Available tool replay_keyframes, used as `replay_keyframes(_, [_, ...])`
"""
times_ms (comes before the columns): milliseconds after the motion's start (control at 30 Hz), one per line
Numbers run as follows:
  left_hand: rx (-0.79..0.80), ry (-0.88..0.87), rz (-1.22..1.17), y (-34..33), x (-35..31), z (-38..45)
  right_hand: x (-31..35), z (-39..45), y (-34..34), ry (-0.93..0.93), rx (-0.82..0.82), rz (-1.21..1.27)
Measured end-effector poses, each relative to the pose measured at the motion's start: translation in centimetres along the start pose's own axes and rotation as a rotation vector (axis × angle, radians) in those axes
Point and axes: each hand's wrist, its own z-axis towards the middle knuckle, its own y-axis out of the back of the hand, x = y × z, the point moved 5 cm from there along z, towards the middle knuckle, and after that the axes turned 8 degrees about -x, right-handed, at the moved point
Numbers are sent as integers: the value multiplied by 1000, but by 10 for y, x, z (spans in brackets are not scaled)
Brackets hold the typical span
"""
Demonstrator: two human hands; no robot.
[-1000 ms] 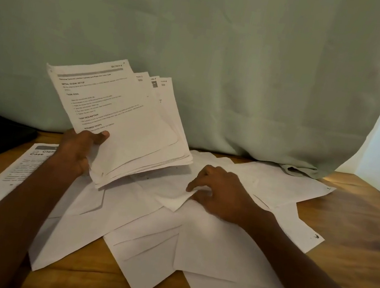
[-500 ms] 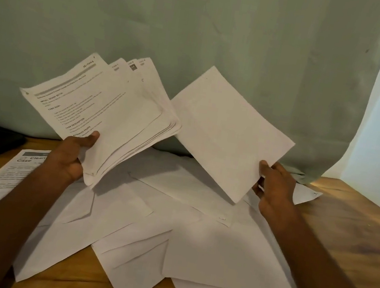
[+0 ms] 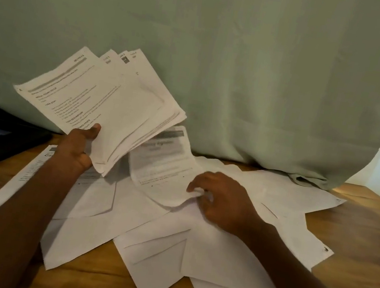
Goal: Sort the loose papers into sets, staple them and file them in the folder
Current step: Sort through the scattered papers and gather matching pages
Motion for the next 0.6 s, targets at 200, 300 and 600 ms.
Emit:
replay_keyframes(200, [-46, -9, 26, 2, 0, 3, -5, -2, -9, -148, 274, -3])
replay_keyframes(300, [-57, -8, 5, 2, 0, 2, -8, -1, -2, -248, 199, 125])
replay_keyframes(600, [-66, -25, 24, 0, 2, -2, -24, -6, -9, -367, 271, -163])
